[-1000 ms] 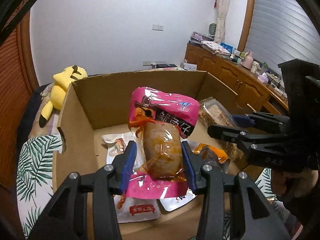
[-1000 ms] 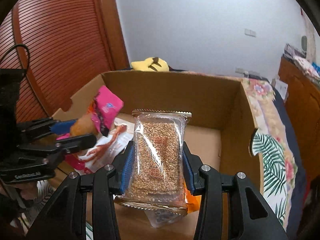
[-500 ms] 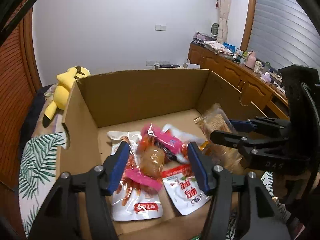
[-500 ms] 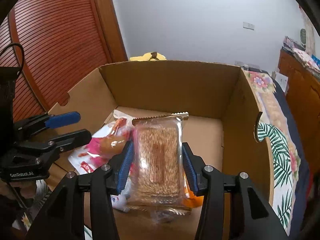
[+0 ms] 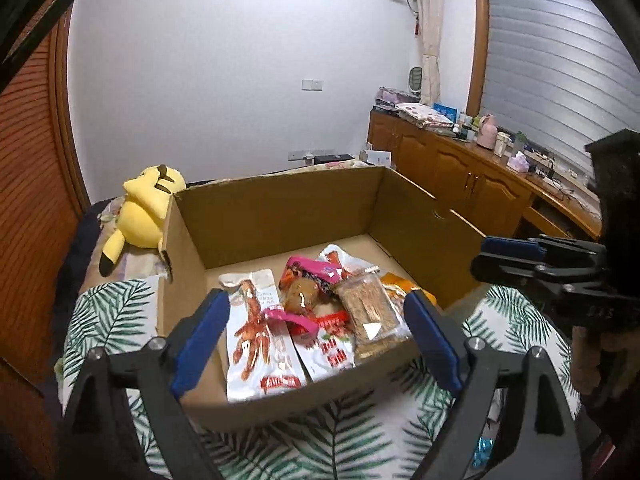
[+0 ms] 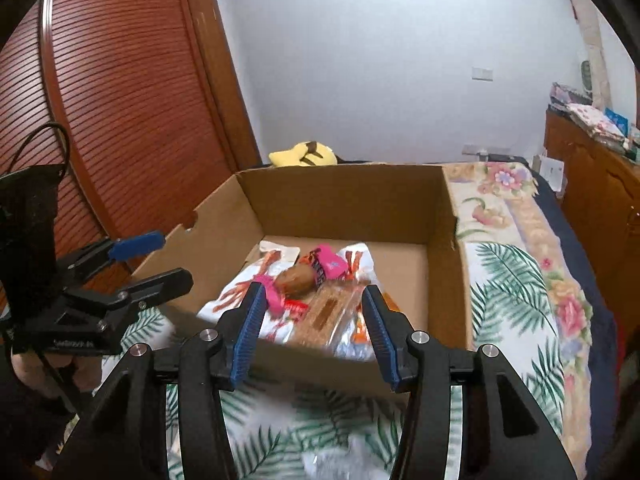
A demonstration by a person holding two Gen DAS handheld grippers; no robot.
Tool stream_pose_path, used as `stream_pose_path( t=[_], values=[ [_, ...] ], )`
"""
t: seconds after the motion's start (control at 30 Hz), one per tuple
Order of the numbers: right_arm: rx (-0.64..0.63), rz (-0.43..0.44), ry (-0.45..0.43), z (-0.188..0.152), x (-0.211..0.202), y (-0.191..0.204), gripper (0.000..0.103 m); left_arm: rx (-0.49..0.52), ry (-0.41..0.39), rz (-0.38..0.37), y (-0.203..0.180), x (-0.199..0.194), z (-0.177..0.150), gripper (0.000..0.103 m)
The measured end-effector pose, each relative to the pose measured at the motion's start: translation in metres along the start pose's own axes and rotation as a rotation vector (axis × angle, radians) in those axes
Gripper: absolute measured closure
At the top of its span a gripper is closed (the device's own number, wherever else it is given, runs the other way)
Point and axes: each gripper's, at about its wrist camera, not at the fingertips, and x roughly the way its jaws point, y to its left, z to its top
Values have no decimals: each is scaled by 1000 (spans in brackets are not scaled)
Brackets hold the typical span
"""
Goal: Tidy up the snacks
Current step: 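Withdraw both tools from the box toward the remaining snacks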
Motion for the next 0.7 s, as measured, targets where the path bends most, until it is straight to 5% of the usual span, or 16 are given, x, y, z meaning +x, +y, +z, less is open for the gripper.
stream_pose_path(
  t=[0.43,0.7],
  values=[
    [57,-71,-35,-47,-66,6,41,-17,-22,-14,-16,-54,-44,14],
    [87,-115,1,-83,-75,-2,41,-47,43,-2,-21,-52,-90,14]
  ],
)
